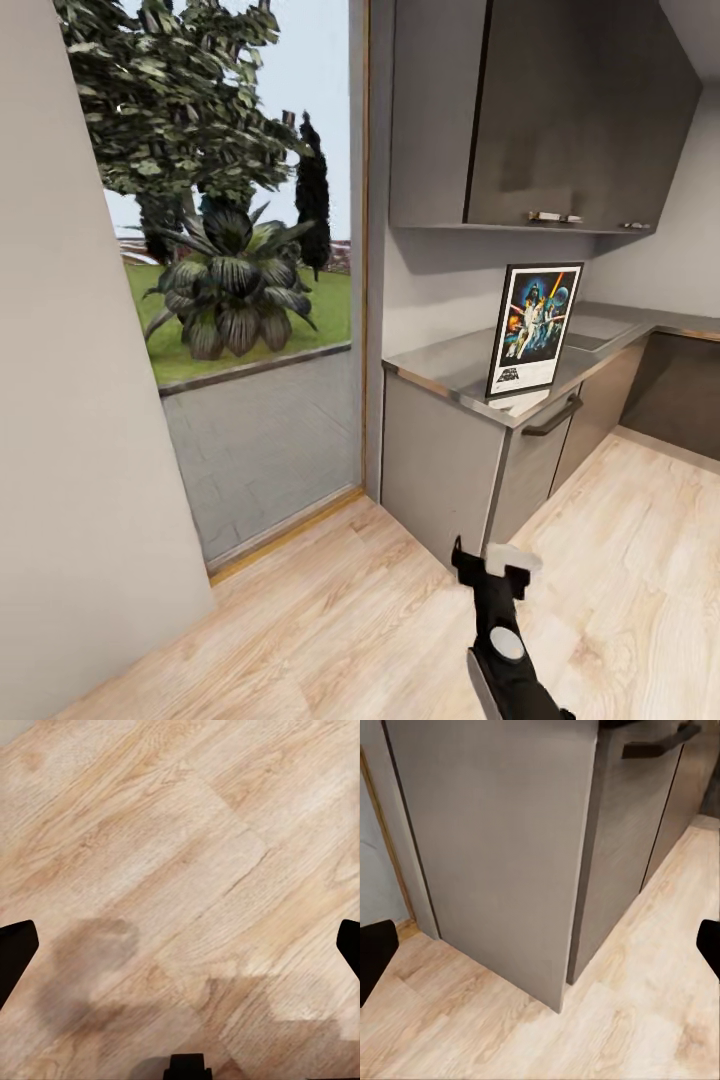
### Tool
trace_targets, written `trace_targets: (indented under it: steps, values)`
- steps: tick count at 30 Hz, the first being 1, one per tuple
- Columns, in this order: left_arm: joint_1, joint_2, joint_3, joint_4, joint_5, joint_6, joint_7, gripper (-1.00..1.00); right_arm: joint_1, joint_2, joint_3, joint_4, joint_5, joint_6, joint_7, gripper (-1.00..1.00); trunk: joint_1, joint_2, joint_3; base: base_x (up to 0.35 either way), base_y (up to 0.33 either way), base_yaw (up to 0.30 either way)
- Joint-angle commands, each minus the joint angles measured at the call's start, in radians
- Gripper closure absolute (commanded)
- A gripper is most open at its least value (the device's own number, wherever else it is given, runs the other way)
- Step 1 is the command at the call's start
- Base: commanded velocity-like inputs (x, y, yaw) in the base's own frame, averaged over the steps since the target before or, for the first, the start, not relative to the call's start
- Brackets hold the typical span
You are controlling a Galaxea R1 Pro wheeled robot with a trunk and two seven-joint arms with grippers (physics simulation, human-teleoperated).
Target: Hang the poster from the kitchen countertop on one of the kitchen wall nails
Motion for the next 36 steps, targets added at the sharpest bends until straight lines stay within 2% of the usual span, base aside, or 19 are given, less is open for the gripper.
trace_targets:
  steps: [1, 2, 4, 5, 7, 8, 10, 12, 15, 19, 21, 26, 36]
  values:
    - [0.000, 0.000, 0.001, -0.001, -0.007, -0.002, 0.000, -1.00, -0.017, 0.002, 0.018, -0.015, -0.002, 0.019, -0.034, -1.00, 0.000, -0.001, -0.001, 0.000, 0.000, 0.000]
    - [0.000, 0.000, 0.001, -0.002, -0.006, -0.002, 0.000, -1.00, -0.068, 0.007, 0.073, -0.042, -0.004, 0.074, -0.113, -1.00, 0.000, -0.001, -0.001, 0.000, 0.000, 0.000]
    - [0.000, 0.000, 0.001, -0.002, -0.006, -0.002, 0.000, -1.00, -0.106, 0.010, 0.106, -0.053, -0.006, 0.113, -0.165, -1.00, 0.000, -0.001, -0.001, 0.000, 0.000, 0.000]
    - [0.000, 0.000, 0.001, -0.002, -0.006, -0.002, 0.000, -1.00, -0.145, 0.013, 0.132, -0.060, -0.008, 0.147, -0.217, -1.00, 0.000, -0.001, -0.001, 0.000, 0.000, 0.000]
    - [0.000, 0.000, 0.001, -0.002, -0.006, -0.002, 0.000, -1.00, -0.184, 0.020, 0.149, -0.064, -0.009, 0.170, -0.270, -1.00, 0.000, -0.001, -0.001, 0.000, 0.000, 0.000]
    - [0.000, 0.001, 0.001, -0.003, -0.006, -0.002, 0.000, -1.00, -0.226, 0.026, 0.161, -0.066, -0.009, 0.186, -0.329, -1.00, 0.000, -0.001, -0.001, 0.000, 0.000, 0.000]
    - [0.000, 0.000, 0.001, -0.003, -0.006, -0.002, 0.000, -1.00, -0.266, 0.031, 0.168, -0.067, -0.010, 0.197, -0.381, -1.00, 0.000, -0.001, -0.001, 0.000, 0.000, 0.000]
    - [0.000, 0.000, 0.001, -0.004, -0.006, -0.002, 0.000, -1.00, -0.330, 0.036, 0.176, -0.065, -0.010, 0.216, -0.441, -1.00, 0.000, -0.001, -0.001, 0.000, 0.000, 0.000]
    - [0.000, 0.001, 0.001, -0.005, -0.006, -0.002, 0.000, -1.00, -0.376, 0.038, 0.180, -0.062, -0.011, 0.243, -0.468, -1.00, 0.000, -0.001, -0.001, 0.063, 0.000, 0.000]
    - [0.000, 0.002, 0.002, -0.004, -0.006, -0.002, 0.000, -1.00, -0.394, 0.039, 0.182, -0.060, -0.011, 0.254, -0.477, -1.00, 0.000, -0.001, -0.001, 0.224, 0.000, 0.000]
    - [0.000, 0.002, 0.002, -0.005, -0.005, -0.002, 0.000, -1.00, -0.397, 0.039, 0.182, -0.060, -0.015, 0.256, -0.479, -1.00, 0.000, -0.001, -0.001, 0.287, 0.000, 0.000]
    - [0.000, 0.014, 0.009, -0.006, -0.005, -0.002, 0.000, -1.00, -0.400, 0.039, 0.182, -0.060, -0.072, 0.258, -0.480, -1.00, 0.000, -0.001, -0.001, 0.307, -0.007, 0.000]
    - [0.000, 0.015, 0.011, -0.006, -0.005, -0.002, 0.000, -1.00, -0.399, 0.039, 0.183, -0.061, -0.081, 0.258, -0.481, -1.00, 0.000, -0.001, -0.001, 0.294, -0.157, 0.000]
